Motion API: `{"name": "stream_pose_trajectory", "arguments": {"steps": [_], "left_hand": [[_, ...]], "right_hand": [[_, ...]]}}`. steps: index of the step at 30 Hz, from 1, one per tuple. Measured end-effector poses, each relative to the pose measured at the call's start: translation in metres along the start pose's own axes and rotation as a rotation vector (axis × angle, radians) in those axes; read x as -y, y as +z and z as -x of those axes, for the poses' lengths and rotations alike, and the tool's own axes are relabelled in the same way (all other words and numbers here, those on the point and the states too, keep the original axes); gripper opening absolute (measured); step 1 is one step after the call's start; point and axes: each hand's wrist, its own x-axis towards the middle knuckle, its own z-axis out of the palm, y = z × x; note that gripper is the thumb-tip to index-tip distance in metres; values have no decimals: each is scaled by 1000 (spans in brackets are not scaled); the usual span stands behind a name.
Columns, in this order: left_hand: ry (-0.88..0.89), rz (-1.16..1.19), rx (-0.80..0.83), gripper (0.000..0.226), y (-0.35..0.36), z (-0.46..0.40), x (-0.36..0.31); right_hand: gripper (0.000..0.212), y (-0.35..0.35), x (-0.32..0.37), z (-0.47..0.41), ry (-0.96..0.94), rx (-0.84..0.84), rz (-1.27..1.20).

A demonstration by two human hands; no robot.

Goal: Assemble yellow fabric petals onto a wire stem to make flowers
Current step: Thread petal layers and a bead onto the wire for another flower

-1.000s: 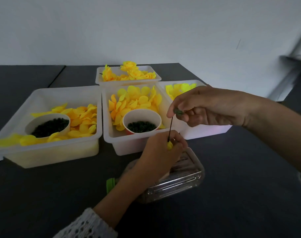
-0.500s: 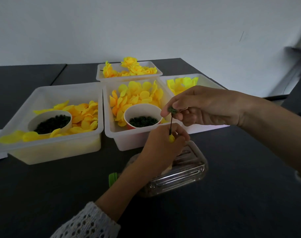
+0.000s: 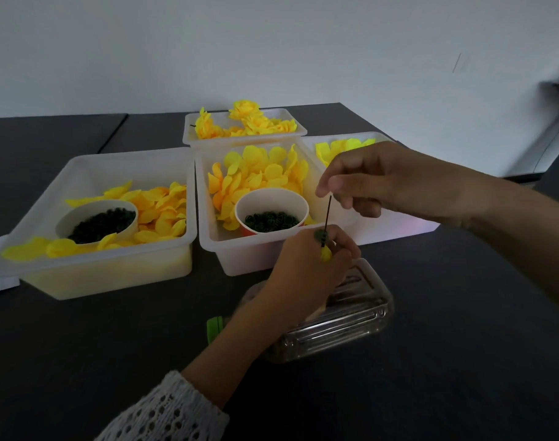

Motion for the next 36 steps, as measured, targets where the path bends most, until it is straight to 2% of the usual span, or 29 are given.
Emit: {"name": "stream_pose_trajectory", "arguments": {"steps": [4,8,11,16,23,32,36], "left_hand": [[-12,10,11,30,-1,0,-1],[14,41,8,29,-2,1,-1],[22,18,15,13,-2,0,0],[89,83,91,30,-13,2,7],[82,-5,108,17,-9,0,15],[42,-184,-41,32,-3,6,23],[79,-238,-38,23,-4,10,22]], "right_hand": [[5,12,-1,0,-73,51,32],[7,27,-7,-2,-82,94,3],[9,29,-12,-2,-83,82,-7],[9,29,-13,-3,-65,78,26],[8,38,-17,6,-57,58,56],[8,51,-27,10,-88,-10,-9],[9,53,-29,11,-99,-42,-40]]}}
